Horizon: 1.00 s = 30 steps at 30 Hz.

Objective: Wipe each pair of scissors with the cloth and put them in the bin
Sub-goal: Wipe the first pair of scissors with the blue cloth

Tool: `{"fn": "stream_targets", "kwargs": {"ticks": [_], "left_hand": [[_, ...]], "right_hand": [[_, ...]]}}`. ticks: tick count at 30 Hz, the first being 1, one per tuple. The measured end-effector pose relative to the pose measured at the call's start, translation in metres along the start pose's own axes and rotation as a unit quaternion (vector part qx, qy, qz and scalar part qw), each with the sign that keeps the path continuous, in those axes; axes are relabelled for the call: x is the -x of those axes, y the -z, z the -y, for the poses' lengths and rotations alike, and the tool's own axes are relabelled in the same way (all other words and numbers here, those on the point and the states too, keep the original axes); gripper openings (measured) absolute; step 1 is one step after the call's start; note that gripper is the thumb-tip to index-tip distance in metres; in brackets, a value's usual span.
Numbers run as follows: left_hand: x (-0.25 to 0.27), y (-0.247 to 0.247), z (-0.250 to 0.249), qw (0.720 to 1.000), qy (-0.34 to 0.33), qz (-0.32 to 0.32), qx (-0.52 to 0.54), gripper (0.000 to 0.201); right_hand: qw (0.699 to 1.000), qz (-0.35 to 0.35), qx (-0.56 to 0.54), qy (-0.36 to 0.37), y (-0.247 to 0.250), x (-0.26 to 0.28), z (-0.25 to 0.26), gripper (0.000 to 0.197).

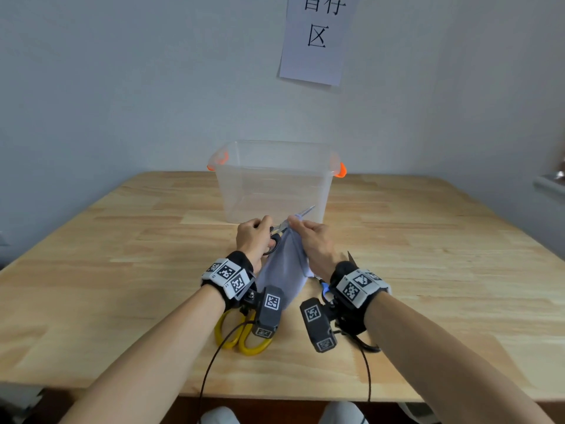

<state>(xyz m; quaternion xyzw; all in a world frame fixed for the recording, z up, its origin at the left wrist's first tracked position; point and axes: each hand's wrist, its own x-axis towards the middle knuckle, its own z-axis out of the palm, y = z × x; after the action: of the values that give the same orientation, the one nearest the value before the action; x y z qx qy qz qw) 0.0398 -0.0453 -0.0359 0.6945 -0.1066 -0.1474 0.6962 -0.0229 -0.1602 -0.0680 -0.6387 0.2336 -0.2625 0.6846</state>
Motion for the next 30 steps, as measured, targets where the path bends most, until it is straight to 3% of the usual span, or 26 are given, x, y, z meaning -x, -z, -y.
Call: {"fn": "stream_targets", "kwargs": {"ticks": [3,7,13,19,22,30], "left_hand": [[0.002,-0.003,0.000,1.000,0.004,0.011,-0.005,0.022],[0.003,0.000,-0.003,1.000,-0.005,0.020,-0.012,0.020],[0.002,0.003,-0.005,1.000,-0.008,0.005,-0.014,0.014],[0.003,0.011,-0.004,0.998,-0.030,0.018,-0.057,0.014],[0.000,0.013,-0.002,0.998,-0.026,0.006,-0.061,0.013],[0.003,0.011,-0.003,0.996,-0.040,0.026,-0.072,0.016]], "right_hand": [[1.000,0.006,-0.017,0.009,0.003,0.000,0.003,0.028],[0.995,-0.046,-0.081,0.023,0.011,-0.004,0.013,0.030],[1.000,0.010,0.011,0.021,-0.002,0.004,0.009,0.032],[0.996,-0.046,-0.075,0.024,0.014,-0.003,0.017,0.029],[0.998,-0.039,-0.049,0.012,0.006,-0.001,0.007,0.036],[0.996,-0.048,-0.067,0.023,0.014,-0.002,0.013,0.031]]}}
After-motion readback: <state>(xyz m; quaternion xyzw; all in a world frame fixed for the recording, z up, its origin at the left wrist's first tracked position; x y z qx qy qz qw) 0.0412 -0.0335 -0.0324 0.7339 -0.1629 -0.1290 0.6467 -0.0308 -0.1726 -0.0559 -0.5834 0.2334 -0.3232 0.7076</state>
